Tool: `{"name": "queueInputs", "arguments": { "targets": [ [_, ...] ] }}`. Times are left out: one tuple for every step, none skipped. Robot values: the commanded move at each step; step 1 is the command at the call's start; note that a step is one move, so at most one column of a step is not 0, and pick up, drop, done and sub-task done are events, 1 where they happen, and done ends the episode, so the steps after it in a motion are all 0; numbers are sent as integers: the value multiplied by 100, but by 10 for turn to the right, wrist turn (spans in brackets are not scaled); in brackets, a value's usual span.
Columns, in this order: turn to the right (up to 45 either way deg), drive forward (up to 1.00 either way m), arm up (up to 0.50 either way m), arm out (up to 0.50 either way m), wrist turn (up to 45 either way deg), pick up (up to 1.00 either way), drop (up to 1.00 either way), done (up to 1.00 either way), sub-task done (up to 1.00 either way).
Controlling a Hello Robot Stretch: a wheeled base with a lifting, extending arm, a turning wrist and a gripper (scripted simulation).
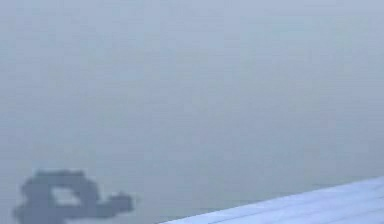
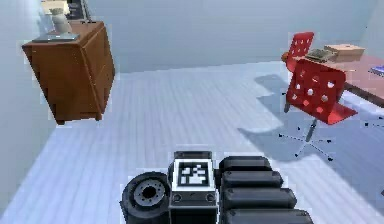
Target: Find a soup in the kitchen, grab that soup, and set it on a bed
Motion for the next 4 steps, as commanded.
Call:
{"name": "queueInputs", "arguments": {
  "targets": [
    [-450, 0, 0, 0, 0, 0, 0, 0, 0],
    [-180, 0, 0, 0, 0, 0, 0, 0, 0],
    [0, 70, 0, 0, 0, 0, 0, 0, 0],
    [-390, 0, 0, 0, 0, 0, 0, 0, 0]
  ]
}}
